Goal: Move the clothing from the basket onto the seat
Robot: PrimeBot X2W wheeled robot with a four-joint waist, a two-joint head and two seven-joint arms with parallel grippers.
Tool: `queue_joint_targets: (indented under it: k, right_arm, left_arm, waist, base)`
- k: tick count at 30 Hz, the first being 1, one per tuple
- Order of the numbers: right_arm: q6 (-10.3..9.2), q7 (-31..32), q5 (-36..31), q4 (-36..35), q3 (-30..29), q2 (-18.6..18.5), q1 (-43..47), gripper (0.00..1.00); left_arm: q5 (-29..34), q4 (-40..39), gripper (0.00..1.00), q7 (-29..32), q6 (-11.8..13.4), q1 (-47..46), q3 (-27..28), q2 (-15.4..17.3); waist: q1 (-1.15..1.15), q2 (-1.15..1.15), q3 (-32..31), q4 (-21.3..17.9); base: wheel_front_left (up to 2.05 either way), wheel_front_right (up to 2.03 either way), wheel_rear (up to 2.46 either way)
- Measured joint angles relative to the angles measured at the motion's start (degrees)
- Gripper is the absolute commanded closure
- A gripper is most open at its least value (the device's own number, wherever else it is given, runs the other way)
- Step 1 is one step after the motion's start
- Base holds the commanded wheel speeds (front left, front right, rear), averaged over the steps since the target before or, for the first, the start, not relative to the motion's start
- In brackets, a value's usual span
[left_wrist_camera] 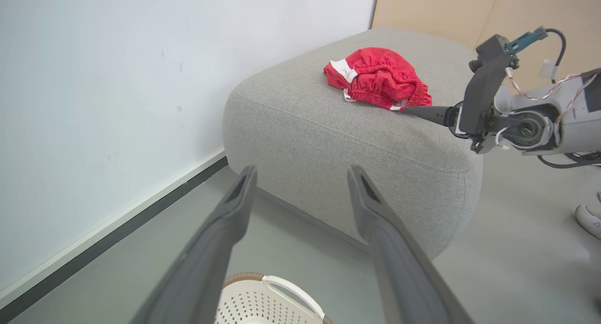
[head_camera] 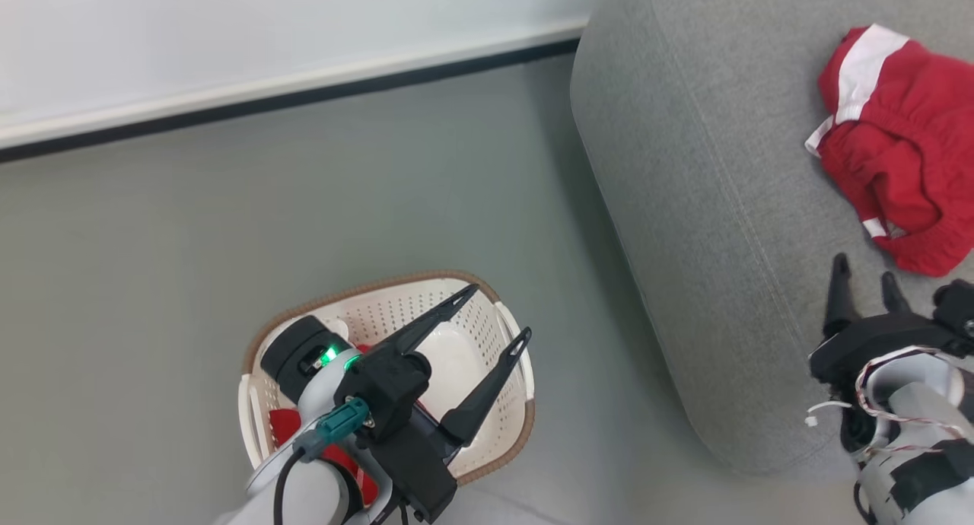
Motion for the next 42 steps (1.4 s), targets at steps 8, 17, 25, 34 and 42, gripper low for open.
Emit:
queue_joint_targets:
  k: [8,17,25,34,42]
  right_arm:
    - [0.51,0.0,-3.8,-7.2,2.3,0.5,2.5,0.00]
    - [-0.05,-0.2,-9.4,-18.6,6.2,0.6,6.1,0.00]
    - [-0.63,-0.3,-12.1,-26.0,8.6,0.9,9.2,0.00]
    - [-2.09,-0.3,-13.7,-31.9,10.0,0.8,14.0,0.00]
    - [-3.16,0.7,-14.4,-36.0,10.3,0.2,19.4,0.00]
  left_arm:
    - [-2.4,1.6,0.00,-1.8,2.8,2.7,2.3,-1.0]
    - [-4.0,3.7,0.00,-3.4,6.1,5.9,5.8,-1.3]
    - [-6.1,5.1,0.00,-4.9,8.9,8.8,9.5,-0.8]
    - [-6.9,5.2,0.00,-6.5,10.9,12.7,12.9,-0.1]
    - [-7.0,5.2,0.00,-7.3,11.9,16.5,15.6,0.8]
  waist:
    - [0.00,0.00,-3.7,1.6]
    - [0.01,0.00,-6.8,6.3]
    - [0.01,0.00,-9.5,10.0]
    - [0.01,0.00,-13.1,12.5]
    - [0.01,0.00,-16.1,13.8]
  base:
    - [0.00,0.00,0.00]
    - [0.00,0.00,0.00]
    - [0.00,0.00,0.00]
    - [0.00,0.00,0.00]
    - [0.00,0.00,0.00]
